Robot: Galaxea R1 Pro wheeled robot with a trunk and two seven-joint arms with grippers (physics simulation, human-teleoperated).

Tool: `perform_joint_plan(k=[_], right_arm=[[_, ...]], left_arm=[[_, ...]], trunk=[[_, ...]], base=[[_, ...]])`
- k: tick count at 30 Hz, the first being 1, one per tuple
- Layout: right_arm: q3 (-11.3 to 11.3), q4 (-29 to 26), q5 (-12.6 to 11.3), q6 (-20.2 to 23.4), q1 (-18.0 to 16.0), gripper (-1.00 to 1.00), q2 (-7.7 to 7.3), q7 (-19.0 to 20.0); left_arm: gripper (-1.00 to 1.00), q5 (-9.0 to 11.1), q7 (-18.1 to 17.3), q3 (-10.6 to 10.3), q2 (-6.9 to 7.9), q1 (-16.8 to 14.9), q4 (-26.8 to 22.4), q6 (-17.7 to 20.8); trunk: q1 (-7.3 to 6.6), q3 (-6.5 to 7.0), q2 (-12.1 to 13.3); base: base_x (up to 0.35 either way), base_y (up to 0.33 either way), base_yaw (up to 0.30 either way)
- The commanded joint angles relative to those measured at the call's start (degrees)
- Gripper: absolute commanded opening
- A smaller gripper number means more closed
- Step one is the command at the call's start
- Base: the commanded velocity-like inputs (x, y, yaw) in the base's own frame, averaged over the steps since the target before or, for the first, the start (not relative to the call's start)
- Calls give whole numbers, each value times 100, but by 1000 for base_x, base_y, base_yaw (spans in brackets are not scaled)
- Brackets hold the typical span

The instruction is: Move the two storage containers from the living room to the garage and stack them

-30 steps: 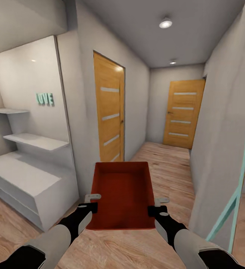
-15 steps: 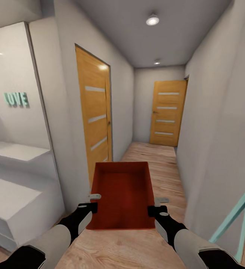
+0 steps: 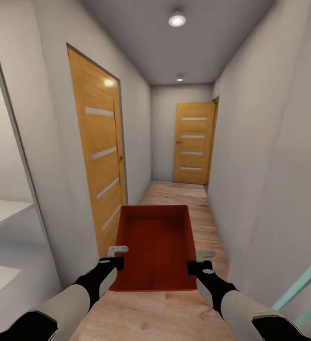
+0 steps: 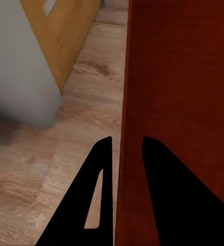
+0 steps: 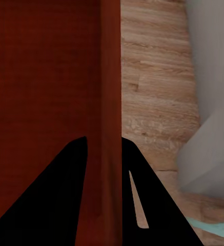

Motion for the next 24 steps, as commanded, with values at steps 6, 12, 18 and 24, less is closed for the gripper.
perform_joint_plan(k=[6, 12, 18, 24], right_arm=[[31, 20, -55, -11, -3, -100, 2, 30], [31, 20, -55, -16, -3, -100, 2, 36], [31, 20, -55, -14, -3, -100, 2, 38], [31, 20, -55, -8, -3, -100, 2, 38]], left_arm=[[-100, -133, 101, 331, 169, -8, -30, -70], [-100, -133, 101, 325, 169, -8, -31, -76], [-100, -133, 101, 324, 177, -8, -18, -79], [-100, -133, 101, 324, 171, -8, -16, -79]], trunk=[[5, -10, -9], [5, -10, -9], [5, -10, -9], [5, -10, -9]], base=[[300, 218, -258], [301, 209, -38], [316, 57, -2], [322, 2, 0]])
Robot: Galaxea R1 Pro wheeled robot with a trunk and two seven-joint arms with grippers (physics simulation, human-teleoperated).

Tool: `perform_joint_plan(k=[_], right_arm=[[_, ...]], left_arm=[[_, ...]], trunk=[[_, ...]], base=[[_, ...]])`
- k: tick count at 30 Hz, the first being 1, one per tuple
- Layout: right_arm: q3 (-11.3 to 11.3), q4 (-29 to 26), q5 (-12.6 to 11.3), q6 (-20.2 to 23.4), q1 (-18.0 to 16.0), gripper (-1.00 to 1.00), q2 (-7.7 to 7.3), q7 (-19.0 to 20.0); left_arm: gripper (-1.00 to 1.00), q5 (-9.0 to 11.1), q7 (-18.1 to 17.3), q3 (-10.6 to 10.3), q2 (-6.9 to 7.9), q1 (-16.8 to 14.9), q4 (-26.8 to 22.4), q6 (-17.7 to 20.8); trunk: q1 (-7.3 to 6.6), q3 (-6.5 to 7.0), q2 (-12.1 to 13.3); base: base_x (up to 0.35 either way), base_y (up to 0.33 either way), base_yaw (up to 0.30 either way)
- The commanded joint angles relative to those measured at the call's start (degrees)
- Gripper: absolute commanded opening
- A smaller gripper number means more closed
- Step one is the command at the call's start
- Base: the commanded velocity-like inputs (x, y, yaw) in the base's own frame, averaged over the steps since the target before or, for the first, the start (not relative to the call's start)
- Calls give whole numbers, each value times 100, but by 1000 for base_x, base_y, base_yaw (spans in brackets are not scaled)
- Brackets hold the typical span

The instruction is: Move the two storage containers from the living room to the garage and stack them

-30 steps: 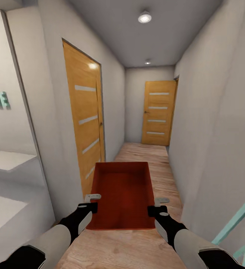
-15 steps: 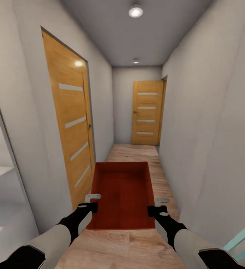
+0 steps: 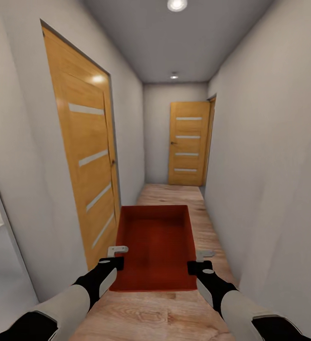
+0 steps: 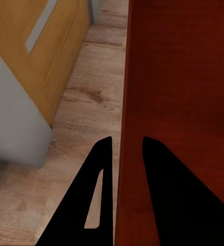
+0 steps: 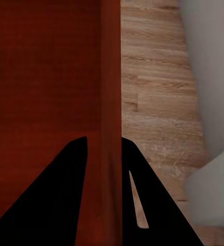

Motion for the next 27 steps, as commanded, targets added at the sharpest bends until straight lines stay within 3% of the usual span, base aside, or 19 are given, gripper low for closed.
perform_joint_plan(k=[1, 27], right_arm=[[21, 17, -54, -9, -1, -100, 0, 45], [21, 17, -54, -19, -1, -100, 0, 38]], left_arm=[[-100, -132, 109, 310, 171, -10, -28, -65], [-100, -132, 109, 310, 178, -10, -20, -65]], trunk=[[5, -10, -9], [5, -10, -9]], base=[[322, 0, 0], [322, 0, 0]])
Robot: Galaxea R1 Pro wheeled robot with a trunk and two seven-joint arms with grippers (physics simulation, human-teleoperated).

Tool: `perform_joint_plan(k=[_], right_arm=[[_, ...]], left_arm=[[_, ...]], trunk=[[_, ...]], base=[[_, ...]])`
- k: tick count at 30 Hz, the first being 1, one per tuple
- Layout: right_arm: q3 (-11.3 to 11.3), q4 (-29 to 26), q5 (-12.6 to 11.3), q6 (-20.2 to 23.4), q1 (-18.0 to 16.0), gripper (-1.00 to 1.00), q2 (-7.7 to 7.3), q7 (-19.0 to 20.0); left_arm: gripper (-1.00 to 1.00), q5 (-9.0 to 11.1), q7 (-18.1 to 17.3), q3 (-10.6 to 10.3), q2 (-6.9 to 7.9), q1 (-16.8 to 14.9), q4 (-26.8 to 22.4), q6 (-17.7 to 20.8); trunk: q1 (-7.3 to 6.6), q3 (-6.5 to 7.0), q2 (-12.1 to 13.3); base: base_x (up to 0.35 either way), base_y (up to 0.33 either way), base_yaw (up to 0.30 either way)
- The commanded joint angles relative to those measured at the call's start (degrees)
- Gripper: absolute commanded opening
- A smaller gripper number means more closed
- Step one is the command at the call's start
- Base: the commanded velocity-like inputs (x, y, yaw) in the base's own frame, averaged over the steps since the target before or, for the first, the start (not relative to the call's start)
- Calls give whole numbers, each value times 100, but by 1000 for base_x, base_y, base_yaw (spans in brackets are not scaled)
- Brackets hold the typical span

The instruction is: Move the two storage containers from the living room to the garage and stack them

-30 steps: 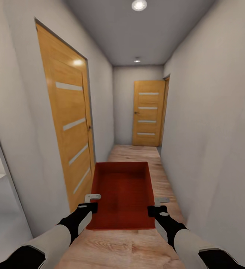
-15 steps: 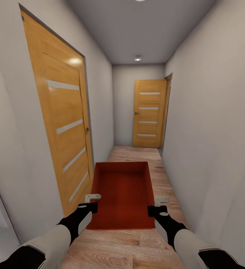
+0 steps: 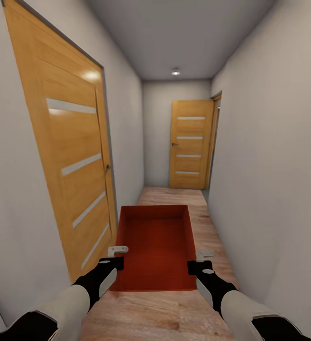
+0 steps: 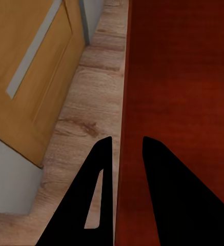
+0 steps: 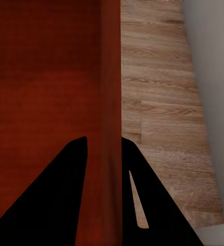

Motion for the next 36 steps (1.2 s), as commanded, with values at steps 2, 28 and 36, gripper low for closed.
perform_joint_plan(k=[2, 28, 36], right_arm=[[16, 17, -54, -8, -1, -100, 1, 39], [16, 17, -54, 1, -1, -100, 1, 38], [16, 17, -54, -9, -1, -100, -1, 38]], left_arm=[[-100, -131, 115, 306, 179, -10, -29, -44], [-100, -131, 115, 306, 179, -10, -29, -44], [-100, -131, 115, 306, 179, -10, -29, -44]], trunk=[[5, -10, -9], [5, -10, -9], [5, -10, -9]], base=[[322, 0, 0], [322, 0, 0], [322, 0, 0]])
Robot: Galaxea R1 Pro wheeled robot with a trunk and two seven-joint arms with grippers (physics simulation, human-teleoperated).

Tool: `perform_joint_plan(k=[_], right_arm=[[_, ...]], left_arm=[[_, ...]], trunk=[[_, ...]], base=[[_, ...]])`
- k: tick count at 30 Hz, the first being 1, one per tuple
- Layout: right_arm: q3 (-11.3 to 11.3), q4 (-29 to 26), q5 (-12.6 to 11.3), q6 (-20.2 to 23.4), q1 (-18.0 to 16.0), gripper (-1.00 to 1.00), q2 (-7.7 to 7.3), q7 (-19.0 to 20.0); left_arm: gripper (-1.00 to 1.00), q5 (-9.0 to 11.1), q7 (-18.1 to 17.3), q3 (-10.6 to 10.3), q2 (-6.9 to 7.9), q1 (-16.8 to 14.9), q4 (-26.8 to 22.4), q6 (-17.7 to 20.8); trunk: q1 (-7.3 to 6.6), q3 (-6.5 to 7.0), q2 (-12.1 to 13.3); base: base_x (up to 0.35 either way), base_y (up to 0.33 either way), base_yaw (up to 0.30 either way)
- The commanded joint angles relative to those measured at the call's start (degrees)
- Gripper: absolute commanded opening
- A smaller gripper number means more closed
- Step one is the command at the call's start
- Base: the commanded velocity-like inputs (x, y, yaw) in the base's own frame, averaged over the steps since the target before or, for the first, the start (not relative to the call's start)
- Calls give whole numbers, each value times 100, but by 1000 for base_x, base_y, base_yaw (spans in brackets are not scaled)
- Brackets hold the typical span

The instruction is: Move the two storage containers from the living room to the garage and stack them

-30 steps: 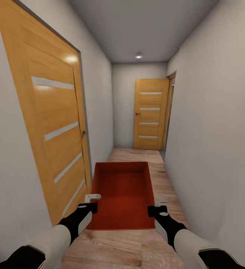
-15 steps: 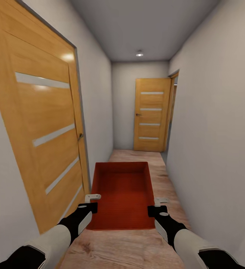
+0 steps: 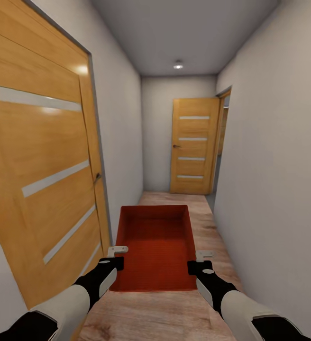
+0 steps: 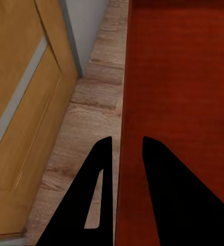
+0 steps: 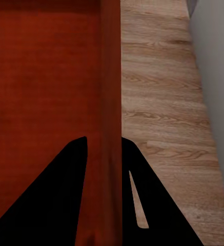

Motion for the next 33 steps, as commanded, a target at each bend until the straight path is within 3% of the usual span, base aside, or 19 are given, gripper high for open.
perform_joint_plan(k=[1, 9, 22, 33], right_arm=[[17, 17, -55, -11, -1, -100, 1, 36], [17, 17, -55, -16, -1, -100, 2, 33], [17, 17, -55, -9, -1, -100, 2, 27], [15, 17, -55, -8, -1, -100, 2, 36]], left_arm=[[-100, -132, 112, 306, 181, -10, -29, -44], [-100, -132, 112, 306, 181, -10, -29, -45], [-100, -132, 112, 306, 181, -10, -29, -48], [-100, -132, 112, 306, 181, -10, -29, -48]], trunk=[[5, -10, -9], [5, -10, -9], [5, -10, -9], [5, -10, -9]], base=[[322, 0, 0], [322, 0, -12], [322, 0, -200], [322, 0, -18]])
